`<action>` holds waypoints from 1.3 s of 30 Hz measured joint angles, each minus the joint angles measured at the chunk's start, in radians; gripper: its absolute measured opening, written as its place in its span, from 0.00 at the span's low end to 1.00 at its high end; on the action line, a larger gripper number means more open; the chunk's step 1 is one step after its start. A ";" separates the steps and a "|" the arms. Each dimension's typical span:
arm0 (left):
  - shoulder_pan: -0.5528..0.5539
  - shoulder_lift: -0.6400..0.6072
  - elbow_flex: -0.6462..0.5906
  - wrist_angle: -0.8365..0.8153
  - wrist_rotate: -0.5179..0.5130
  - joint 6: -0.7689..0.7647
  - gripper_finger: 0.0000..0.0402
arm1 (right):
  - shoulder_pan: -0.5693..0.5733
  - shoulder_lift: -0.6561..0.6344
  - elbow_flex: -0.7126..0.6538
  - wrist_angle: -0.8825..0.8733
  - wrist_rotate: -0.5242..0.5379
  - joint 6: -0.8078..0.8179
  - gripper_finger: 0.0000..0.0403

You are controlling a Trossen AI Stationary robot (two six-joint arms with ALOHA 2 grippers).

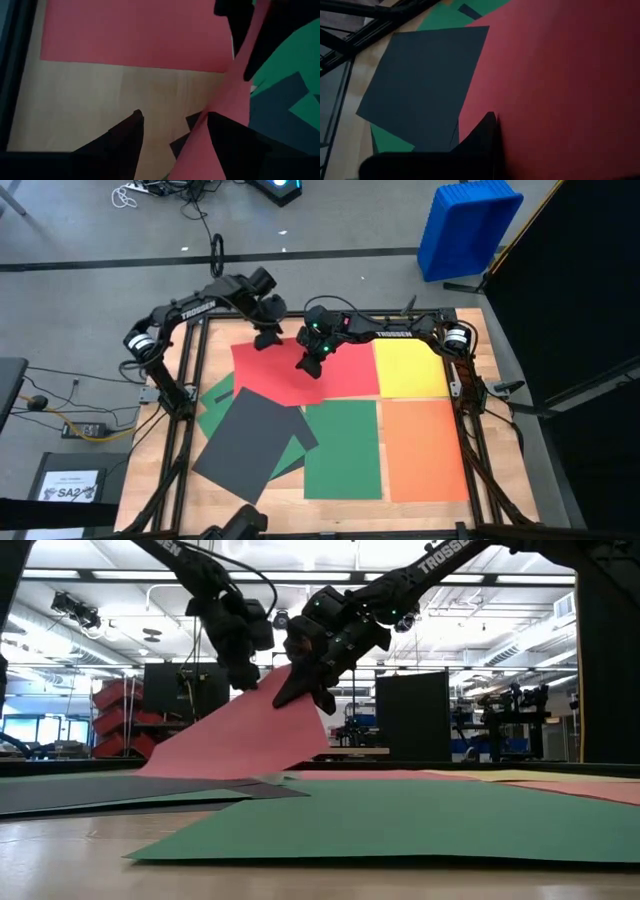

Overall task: Organize paper
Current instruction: Stack the pink colored paper on top of the pink colored papers

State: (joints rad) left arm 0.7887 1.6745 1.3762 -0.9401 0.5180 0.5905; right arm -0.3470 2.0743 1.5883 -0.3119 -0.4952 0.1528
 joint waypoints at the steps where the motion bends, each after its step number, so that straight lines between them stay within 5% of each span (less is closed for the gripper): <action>1: 0.005 0.000 0.000 -0.006 0.003 0.010 0.51 | 0.000 0.000 0.000 0.000 0.000 0.000 0.00; 13: 0.063 0.048 0.000 -0.137 0.061 0.079 0.51 | 0.000 0.000 0.002 -0.003 0.004 -0.016 0.00; 24: 0.061 0.083 0.000 -0.166 0.075 0.122 0.48 | 0.024 -0.001 0.152 -0.173 0.107 -0.113 0.00; 28: 0.060 0.083 0.000 -0.186 0.072 0.135 0.38 | 0.027 -0.001 0.199 -0.223 0.144 -0.134 0.00; 35: 0.055 0.083 0.000 -0.184 0.069 0.135 0.04 | 0.040 -0.001 0.250 -0.291 0.227 -0.162 0.00; 39: 0.054 0.073 0.000 -0.181 0.054 0.135 0.01 | 0.041 -0.001 0.286 -0.337 0.257 -0.171 0.00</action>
State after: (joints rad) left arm 0.8429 1.7476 1.3762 -1.1215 0.5715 0.7250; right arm -0.3060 2.0735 1.8740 -0.6486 -0.2382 -0.0182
